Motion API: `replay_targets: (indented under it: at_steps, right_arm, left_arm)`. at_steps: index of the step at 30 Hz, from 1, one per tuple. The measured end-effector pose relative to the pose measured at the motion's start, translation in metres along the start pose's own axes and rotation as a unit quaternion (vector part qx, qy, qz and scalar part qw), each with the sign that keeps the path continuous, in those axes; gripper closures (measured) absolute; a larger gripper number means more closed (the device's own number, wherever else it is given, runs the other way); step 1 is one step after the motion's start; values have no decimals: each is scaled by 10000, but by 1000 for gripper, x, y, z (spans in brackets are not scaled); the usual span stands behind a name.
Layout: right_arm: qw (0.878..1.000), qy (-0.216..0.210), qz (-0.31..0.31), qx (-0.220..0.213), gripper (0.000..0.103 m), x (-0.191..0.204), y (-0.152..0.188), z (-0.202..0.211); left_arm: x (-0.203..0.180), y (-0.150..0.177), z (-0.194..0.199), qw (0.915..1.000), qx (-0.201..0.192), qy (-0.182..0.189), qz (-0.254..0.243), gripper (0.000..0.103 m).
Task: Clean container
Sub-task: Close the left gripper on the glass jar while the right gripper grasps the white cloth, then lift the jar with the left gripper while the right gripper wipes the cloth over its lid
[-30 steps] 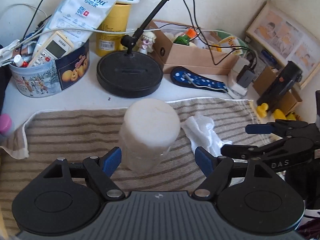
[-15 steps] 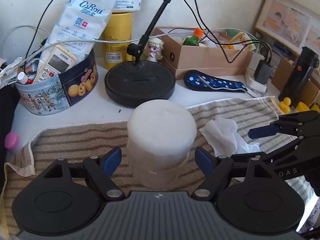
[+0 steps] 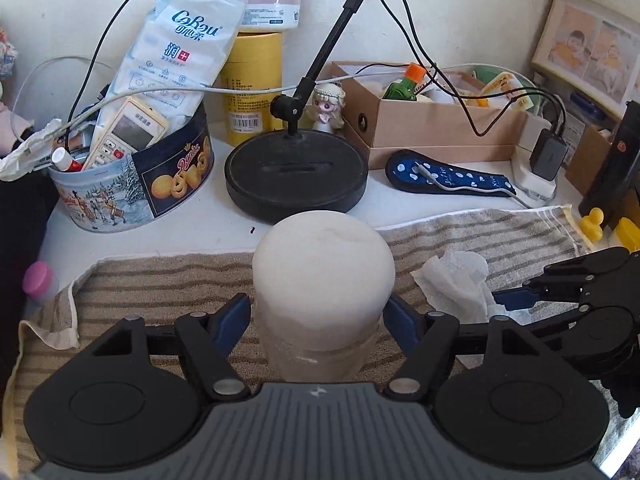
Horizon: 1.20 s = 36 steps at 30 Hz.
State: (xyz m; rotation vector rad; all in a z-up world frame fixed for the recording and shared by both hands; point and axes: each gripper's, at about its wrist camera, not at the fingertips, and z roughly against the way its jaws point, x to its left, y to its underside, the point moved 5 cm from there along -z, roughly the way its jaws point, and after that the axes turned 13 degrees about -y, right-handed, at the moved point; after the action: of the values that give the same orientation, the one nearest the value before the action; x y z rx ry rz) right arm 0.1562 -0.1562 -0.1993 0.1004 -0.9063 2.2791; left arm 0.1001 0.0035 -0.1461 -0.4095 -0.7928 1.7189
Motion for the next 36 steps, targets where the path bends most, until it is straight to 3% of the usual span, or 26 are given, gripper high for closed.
replay_targets:
  at_steps: [9, 11, 13, 17, 26, 31, 36]
  right_arm:
    - [9993, 340, 177, -34, 66, 5, 2, -6]
    - [9991, 407, 126, -66, 71, 4, 2, -5]
    - [9990, 415, -56, -147, 91, 0, 2, -3]
    - [9975, 382, -496, -324, 96, -6, 3, 9]
    - [9799, -107, -1515, -1297, 97, 23, -3, 75]
    - [9780, -594, -1215, -1591, 97, 59, -26, 93]
    - [9822, -932, -770, -1438, 97, 90, -52, 80]
  left_arm:
    - [2, 0, -4, 9997, -81, 131, -164, 30]
    - [3, 0, -4, 9995, -93, 211, -199, 31]
    - [5, 0, -2, 9991, -124, 306, -271, 33]
    - [9, 1, 4, 9973, -193, 553, -450, 37]
    - [9, 12, 11, 9874, -575, 1062, -1020, 37]
    - [4, 12, 11, 9827, -707, 1166, -1250, 37]
    - [4, 14, 11, 9797, -763, 1240, -1375, 37]
